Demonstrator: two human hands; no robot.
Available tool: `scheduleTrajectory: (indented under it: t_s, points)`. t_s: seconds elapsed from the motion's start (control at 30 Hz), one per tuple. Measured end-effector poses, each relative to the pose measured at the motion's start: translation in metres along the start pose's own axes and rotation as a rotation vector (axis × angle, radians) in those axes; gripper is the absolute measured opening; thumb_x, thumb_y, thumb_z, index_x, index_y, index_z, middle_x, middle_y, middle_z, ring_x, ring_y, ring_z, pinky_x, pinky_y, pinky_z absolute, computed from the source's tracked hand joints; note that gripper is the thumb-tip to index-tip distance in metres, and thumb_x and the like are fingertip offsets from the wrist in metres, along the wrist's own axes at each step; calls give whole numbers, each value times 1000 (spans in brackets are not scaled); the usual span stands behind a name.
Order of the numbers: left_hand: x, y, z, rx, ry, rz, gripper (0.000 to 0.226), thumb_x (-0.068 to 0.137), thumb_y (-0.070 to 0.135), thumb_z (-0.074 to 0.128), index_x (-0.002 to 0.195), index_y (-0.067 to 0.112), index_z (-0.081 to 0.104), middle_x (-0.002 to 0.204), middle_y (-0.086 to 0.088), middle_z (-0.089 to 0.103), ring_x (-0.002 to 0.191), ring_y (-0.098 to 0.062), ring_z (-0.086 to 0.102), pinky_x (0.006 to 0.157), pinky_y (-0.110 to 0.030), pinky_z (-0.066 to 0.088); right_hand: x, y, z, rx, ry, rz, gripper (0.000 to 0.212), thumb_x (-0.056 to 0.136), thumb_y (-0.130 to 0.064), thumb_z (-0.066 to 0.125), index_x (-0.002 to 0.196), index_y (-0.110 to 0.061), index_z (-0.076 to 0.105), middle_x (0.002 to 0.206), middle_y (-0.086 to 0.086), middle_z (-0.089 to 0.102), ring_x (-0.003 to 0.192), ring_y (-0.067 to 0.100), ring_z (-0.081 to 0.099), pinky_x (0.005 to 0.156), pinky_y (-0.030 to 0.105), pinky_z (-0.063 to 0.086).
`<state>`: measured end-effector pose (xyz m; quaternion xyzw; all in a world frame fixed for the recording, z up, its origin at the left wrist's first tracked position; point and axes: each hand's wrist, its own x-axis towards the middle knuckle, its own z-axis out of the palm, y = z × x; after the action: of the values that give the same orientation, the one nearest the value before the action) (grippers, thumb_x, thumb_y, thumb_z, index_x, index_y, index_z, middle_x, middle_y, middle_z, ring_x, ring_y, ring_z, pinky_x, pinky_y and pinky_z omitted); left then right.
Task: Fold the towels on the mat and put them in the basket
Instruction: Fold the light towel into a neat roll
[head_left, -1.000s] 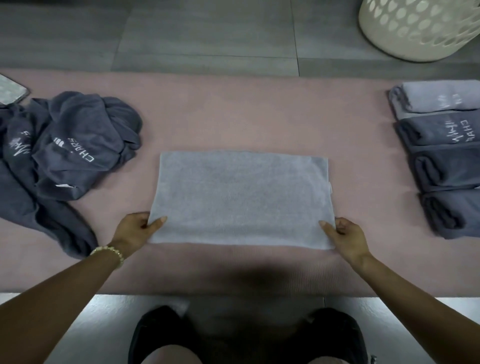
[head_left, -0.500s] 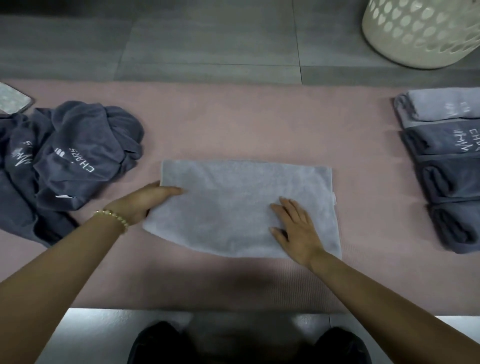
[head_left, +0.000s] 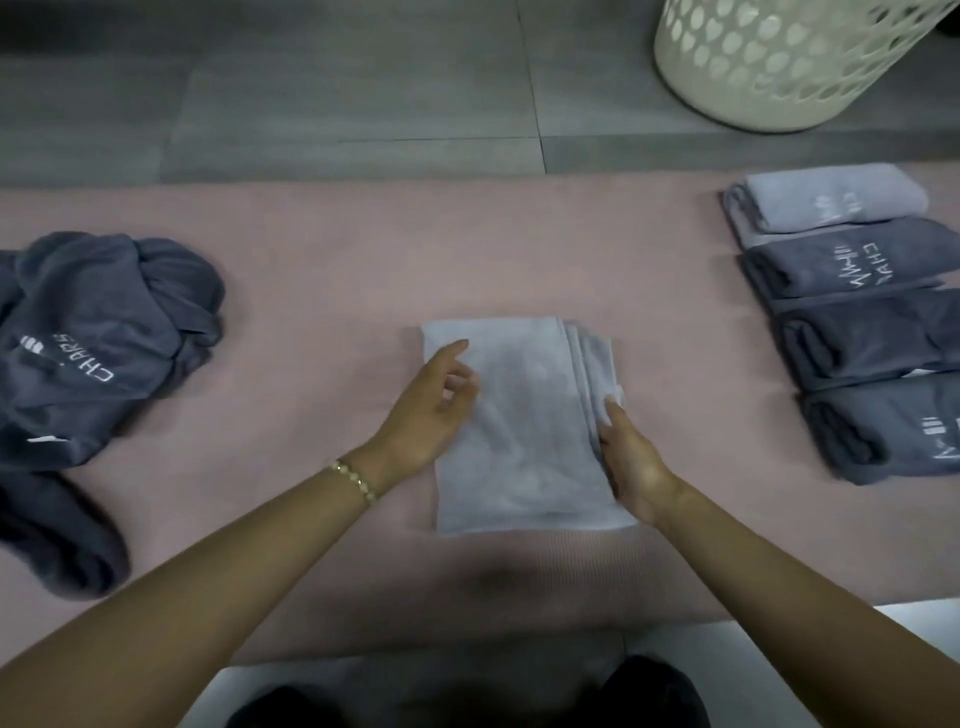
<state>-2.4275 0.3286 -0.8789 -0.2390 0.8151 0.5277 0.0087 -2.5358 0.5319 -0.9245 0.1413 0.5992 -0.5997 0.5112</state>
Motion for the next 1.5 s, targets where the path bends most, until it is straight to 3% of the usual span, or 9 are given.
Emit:
scheduleTrajectory:
  t_s: [0.1, 0.17, 0.27, 0.37, 0.5, 0.8, 1.2, 1.33, 1.5]
  points:
    - [0, -43, 15, 548, -152, 133, 75, 89, 59, 14, 151, 17, 9, 156, 2, 16, 144, -14, 13, 113, -17, 5, 5, 2, 9, -235, 150, -96, 38, 90, -50, 53, 95, -15, 67, 93, 1, 70, 89, 16, 66, 75, 24, 51]
    - [-2, -59, 28, 684, -190, 146, 85, 77, 73, -6, 146, 23, -15, 154, 11, -15, 143, -11, -17, 116, -26, -8, 5, 7, 14, -520, 291, -294, 26, 91, -37, 59, 74, -18, 55, 72, -5, 58, 70, 11, 57, 62, 22, 43]
    - [-5, -66, 46, 763, -114, 159, 84, 71, 74, -22, 142, 28, -21, 150, 13, -25, 138, -10, -28, 113, -28, -17, -1, 24, 16, -610, 359, -593, 21, 94, -28, 56, 77, -18, 49, 70, -7, 55, 63, 4, 54, 61, 21, 45]
    - [-4, -68, 61, 791, -108, 204, 76, 83, 67, -14, 148, 28, -8, 156, 7, -12, 142, -13, -20, 114, -29, -19, -6, 34, 1, -603, 404, -669, 16, 95, -29, 53, 98, -14, 57, 85, -9, 64, 76, 1, 62, 68, 16, 51]
    - [-4, -69, 81, 908, -134, 184, 60, 99, 52, 7, 149, 21, 20, 155, -7, 25, 142, -24, 10, 115, -37, -3, -6, 36, -23, -662, 435, -549, 12, 96, -25, 52, 90, -14, 54, 78, -13, 58, 70, -2, 56, 62, 13, 44]
    - [88, -33, 46, 888, -101, 198, 82, 85, 65, 23, 148, 12, 23, 152, -13, 30, 140, -29, 24, 114, -39, 2, -4, 37, -35, -757, 585, -404, 36, 79, -39, 71, 100, -17, 50, 92, 0, 60, 80, 19, 59, 71, 35, 52]
    - [138, 45, 29, 694, -635, -278, 62, 75, 52, 71, 122, 13, 59, 120, -4, 62, 104, -22, 61, 95, -35, 48, 3, 20, -47, -618, 403, -256, 24, 80, -25, 74, 95, -10, 63, 92, 2, 68, 85, 19, 66, 73, 24, 54]
    - [113, 87, 27, 932, -703, -133, 51, 69, 60, 70, 102, 21, 63, 92, 4, 62, 92, -21, 58, 86, -30, 50, -3, 8, -48, -539, 215, -312, 12, 82, -16, 72, 91, -10, 65, 92, 6, 68, 82, 17, 65, 66, 14, 53]
    - [71, 99, 5, 526, -610, 36, 27, 75, 28, 75, 91, 22, 54, 86, 6, 58, 80, -15, 55, 63, -26, 40, -12, -5, -47, -443, 89, -198, 51, 71, -36, 79, 115, -17, 59, 110, 1, 68, 96, 15, 68, 76, 23, 56]
